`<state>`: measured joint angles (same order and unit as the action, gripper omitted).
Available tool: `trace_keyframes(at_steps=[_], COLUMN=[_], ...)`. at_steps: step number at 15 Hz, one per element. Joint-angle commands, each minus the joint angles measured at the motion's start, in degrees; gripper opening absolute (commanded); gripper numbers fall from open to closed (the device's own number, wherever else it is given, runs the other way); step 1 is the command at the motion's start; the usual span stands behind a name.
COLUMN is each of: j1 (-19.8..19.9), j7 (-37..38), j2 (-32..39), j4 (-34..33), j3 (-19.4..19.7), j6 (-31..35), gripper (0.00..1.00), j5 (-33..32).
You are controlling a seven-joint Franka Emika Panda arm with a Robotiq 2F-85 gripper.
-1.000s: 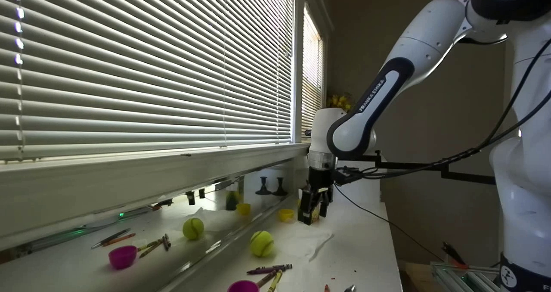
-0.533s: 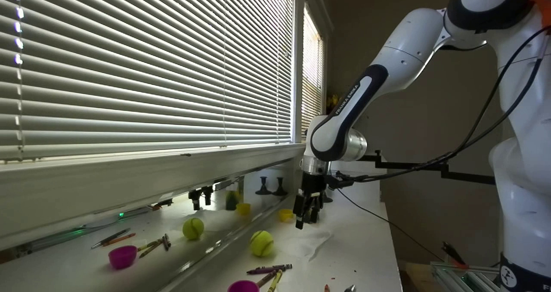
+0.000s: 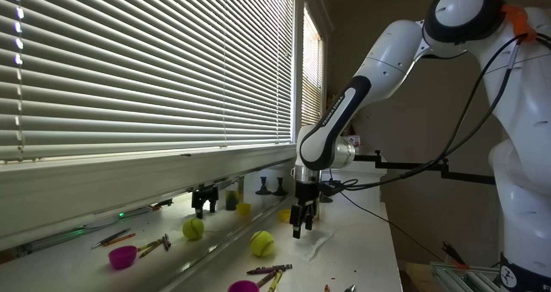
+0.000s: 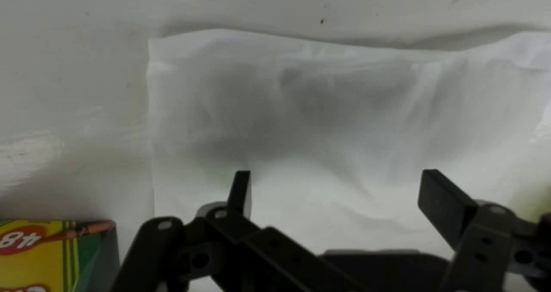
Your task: Move the tissue forward
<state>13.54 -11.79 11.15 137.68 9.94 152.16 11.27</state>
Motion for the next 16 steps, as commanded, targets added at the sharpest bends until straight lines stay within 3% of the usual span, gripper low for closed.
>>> trace_keyframes(at_steps=[1, 2, 4, 12, 14, 16], j1=[-1.33, -1.71, -1.96, -3.33, -4.06, -4.97], j7=[4.11, 5.17, 5.82, 6.43, 7.29, 9.09], j2=[3.57, 4.02, 4.82, 3.53, 2.73, 1.93], j4=[-2.49, -2.7, -3.18, -2.71, -2.48, -2.33], j3=[0.95, 1.27, 1.28, 1.05, 1.41, 2.04], j6=[1.39, 1.78, 1.68, 1.46, 0.8, 0.25], gripper=[1.0, 1.0, 0.74, 0.16, 0.04, 0.0], j5=[-6.38, -8.21, -10.33, -13.18, -14.72, -17.18])
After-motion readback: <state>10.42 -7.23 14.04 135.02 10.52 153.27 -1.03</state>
